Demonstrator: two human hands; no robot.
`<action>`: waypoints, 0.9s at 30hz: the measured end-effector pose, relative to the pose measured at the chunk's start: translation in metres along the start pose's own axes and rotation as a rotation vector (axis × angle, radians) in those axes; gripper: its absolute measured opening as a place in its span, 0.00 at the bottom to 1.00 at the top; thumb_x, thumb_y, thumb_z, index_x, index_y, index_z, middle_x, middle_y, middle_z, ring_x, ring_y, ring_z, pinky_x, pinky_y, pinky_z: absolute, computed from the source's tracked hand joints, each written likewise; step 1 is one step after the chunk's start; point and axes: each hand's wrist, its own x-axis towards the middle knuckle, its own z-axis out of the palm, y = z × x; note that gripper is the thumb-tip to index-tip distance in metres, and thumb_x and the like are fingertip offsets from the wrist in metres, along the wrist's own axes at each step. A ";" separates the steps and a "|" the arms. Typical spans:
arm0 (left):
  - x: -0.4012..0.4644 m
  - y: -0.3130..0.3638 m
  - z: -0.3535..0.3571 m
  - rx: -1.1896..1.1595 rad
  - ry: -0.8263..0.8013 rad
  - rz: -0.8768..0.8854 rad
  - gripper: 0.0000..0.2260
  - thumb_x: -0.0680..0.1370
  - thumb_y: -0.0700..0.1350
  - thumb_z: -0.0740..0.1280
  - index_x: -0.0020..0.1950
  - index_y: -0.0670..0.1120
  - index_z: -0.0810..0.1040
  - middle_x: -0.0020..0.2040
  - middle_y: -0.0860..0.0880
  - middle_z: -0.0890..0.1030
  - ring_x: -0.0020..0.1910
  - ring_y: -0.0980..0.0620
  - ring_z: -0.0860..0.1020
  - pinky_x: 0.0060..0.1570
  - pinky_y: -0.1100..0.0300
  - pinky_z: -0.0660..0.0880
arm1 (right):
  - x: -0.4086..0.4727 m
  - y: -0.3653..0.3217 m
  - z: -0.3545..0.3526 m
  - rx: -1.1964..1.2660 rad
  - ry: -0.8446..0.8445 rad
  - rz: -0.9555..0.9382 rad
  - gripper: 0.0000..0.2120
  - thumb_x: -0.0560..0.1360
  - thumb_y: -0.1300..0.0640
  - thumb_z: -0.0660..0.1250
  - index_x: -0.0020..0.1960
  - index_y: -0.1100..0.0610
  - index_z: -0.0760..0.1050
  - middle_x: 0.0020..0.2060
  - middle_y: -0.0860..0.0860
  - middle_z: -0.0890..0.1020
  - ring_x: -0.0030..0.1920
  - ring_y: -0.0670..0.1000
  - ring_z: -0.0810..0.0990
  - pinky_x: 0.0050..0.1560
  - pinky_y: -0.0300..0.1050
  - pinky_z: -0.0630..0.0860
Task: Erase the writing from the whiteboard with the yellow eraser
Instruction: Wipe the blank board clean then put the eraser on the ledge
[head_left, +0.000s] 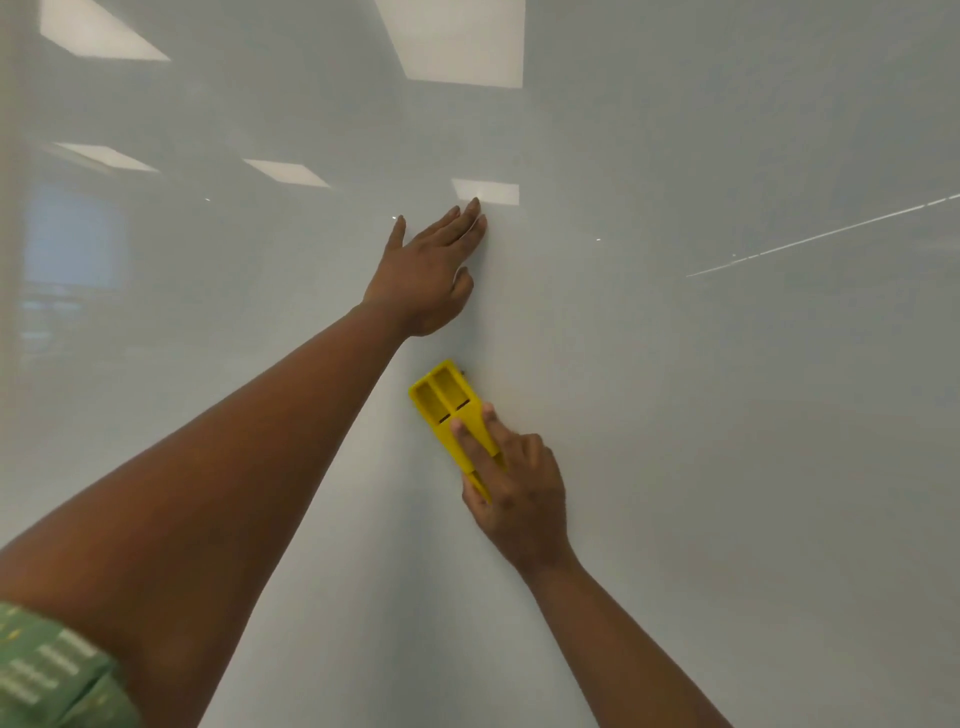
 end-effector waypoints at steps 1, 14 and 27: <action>0.000 0.000 0.000 0.002 -0.003 -0.004 0.25 0.80 0.42 0.53 0.76 0.47 0.51 0.78 0.51 0.49 0.76 0.54 0.49 0.73 0.42 0.43 | -0.007 -0.003 0.002 0.016 -0.024 -0.037 0.27 0.63 0.58 0.74 0.61 0.51 0.76 0.60 0.55 0.79 0.35 0.56 0.78 0.37 0.42 0.75; -0.043 -0.046 0.022 -0.016 0.120 -0.181 0.28 0.80 0.44 0.53 0.76 0.42 0.43 0.77 0.47 0.44 0.76 0.49 0.45 0.73 0.46 0.44 | -0.021 0.049 -0.024 -0.035 -0.144 -0.342 0.22 0.66 0.58 0.67 0.60 0.47 0.77 0.59 0.52 0.80 0.39 0.56 0.81 0.39 0.42 0.78; -0.045 -0.046 0.021 -0.051 0.109 -0.194 0.27 0.81 0.45 0.53 0.76 0.43 0.44 0.77 0.48 0.44 0.76 0.52 0.44 0.73 0.50 0.45 | 0.058 0.095 -0.056 -0.196 0.159 0.047 0.20 0.70 0.58 0.65 0.62 0.56 0.76 0.60 0.61 0.78 0.35 0.60 0.76 0.38 0.49 0.77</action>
